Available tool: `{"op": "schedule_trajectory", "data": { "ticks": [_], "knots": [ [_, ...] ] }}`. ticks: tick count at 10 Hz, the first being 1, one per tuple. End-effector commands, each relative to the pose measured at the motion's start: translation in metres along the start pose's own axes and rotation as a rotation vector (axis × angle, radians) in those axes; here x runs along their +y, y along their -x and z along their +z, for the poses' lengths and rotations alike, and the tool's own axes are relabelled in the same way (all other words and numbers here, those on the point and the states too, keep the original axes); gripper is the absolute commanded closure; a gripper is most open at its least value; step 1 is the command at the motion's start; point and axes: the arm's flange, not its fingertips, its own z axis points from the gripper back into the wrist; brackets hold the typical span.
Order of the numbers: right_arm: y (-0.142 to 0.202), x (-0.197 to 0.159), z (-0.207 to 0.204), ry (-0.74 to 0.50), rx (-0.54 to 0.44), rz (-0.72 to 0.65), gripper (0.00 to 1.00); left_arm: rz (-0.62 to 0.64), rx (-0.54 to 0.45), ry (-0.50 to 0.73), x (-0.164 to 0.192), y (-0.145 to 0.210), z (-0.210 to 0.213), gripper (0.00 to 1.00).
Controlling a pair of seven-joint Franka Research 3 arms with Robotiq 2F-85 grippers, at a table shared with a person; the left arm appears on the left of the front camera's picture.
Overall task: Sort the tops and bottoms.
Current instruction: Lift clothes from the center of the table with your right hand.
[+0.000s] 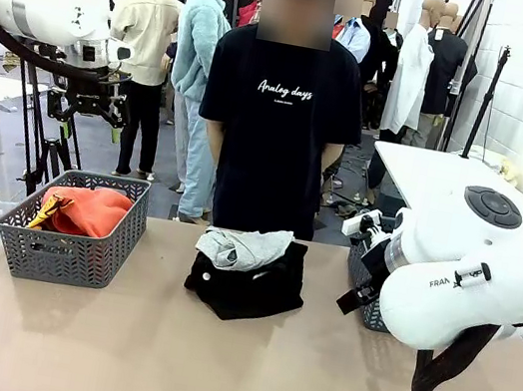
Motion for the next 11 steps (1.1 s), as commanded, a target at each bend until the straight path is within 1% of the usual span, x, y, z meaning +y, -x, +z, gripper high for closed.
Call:
{"op": "schedule_trajectory", "data": {
  "ticks": [1,8,9,10,11],
  "knots": [
    [0.0,0.0,0.0,-0.001,0.0,-0.003,0.0,0.001,-0.011,0.001,0.001,-0.001,0.0,0.0],
    [0.0,0.0,0.0,-0.001,0.0,-0.003,0.0,0.0,0.0,0.0,0.0,0.0,0.0,0.0],
    [0.0,0.0,0.0,-0.001,0.0,-0.003,0.0,-0.038,-0.084,0.026,0.007,0.03,0.025,0.0],
    [0.0,0.0,0.0,-0.001,0.0,-0.003,0.0,-0.118,-0.128,0.045,0.009,0.057,0.045,0.0],
    [0.0,0.0,0.0,-0.001,0.0,-0.003,0.0,-0.161,-0.174,0.088,0.01,0.08,0.061,0.0]
  ]
}}
